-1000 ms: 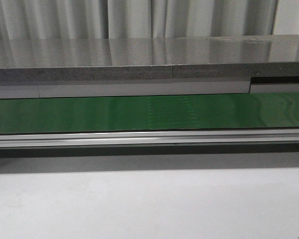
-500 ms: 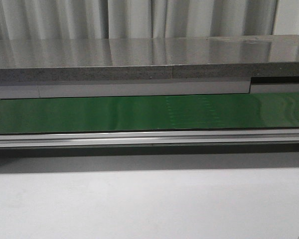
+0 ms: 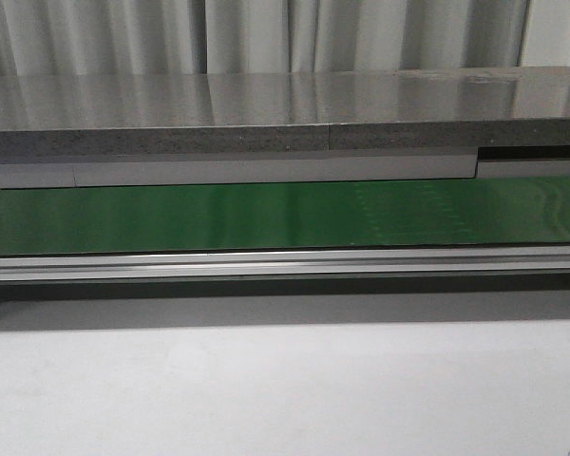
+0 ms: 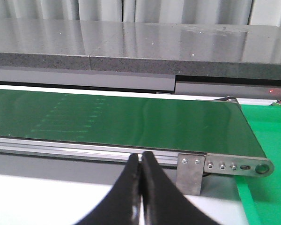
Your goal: Move button from left to right
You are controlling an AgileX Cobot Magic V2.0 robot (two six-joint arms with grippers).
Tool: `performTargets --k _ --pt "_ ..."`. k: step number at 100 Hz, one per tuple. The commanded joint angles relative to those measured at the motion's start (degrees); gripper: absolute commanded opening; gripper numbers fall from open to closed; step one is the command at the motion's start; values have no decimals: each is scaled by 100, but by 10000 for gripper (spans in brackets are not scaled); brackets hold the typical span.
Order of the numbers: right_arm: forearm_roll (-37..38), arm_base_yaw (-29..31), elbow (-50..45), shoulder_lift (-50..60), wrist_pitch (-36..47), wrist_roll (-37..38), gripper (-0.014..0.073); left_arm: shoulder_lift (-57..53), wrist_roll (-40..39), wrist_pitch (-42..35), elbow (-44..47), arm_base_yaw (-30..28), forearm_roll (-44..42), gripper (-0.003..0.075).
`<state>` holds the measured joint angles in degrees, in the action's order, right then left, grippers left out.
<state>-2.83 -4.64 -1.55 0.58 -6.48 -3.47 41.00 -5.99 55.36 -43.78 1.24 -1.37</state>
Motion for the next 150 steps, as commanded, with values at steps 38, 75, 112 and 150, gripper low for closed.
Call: performTargets --k 38,75,112,150 --pt "69 1 95 76 423 2 -66 34 113 -378 -201 38 -33 671" --pt "69 1 95 76 423 2 -66 1458 -487 -709 -1147 -327 -1014 670" --pt "69 1 95 76 423 2 -66 3678 387 -1256 -2299 -2142 137 668" --pt "69 1 95 76 423 2 -66 5702 448 -1362 -2876 -2312 426 668"
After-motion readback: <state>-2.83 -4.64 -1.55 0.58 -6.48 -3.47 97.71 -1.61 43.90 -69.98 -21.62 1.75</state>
